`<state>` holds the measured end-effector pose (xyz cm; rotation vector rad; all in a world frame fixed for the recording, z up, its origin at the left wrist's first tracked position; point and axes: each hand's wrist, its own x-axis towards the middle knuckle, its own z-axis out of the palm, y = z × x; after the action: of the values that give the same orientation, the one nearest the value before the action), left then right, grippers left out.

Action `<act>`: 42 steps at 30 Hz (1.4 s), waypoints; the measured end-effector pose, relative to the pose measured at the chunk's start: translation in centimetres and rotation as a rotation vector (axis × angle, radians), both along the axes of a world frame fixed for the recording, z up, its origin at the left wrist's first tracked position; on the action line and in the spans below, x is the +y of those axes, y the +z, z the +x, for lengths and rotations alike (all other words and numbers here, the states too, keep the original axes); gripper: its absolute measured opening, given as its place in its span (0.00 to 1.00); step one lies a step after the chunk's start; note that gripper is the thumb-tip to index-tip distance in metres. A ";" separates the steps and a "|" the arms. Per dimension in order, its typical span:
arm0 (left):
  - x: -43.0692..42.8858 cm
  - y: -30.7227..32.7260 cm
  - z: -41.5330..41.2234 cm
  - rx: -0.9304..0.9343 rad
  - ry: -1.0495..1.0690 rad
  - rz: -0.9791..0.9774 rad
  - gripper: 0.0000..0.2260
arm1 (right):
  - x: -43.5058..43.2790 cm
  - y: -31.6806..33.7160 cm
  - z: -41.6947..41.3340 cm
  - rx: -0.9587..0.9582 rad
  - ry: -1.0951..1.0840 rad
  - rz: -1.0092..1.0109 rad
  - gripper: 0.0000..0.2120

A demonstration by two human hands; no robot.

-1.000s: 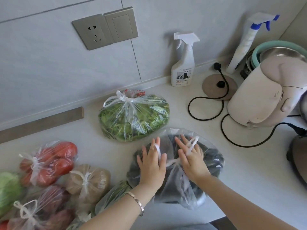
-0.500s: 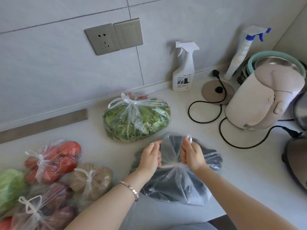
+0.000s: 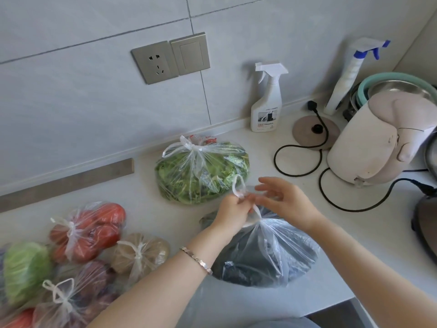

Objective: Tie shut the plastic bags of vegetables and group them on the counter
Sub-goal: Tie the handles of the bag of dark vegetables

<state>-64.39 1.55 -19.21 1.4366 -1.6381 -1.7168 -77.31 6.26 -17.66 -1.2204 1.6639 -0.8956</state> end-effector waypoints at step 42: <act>-0.8 -0.9 1.7 -0.623 -0.429 -0.782 0.11 | 1.4 -4.6 2.6 -0.153 -0.383 0.027 0.11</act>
<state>-62.73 0.75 -20.07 1.3083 -2.6838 -0.5818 -74.74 7.68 -22.23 -0.8022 1.8074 -1.1622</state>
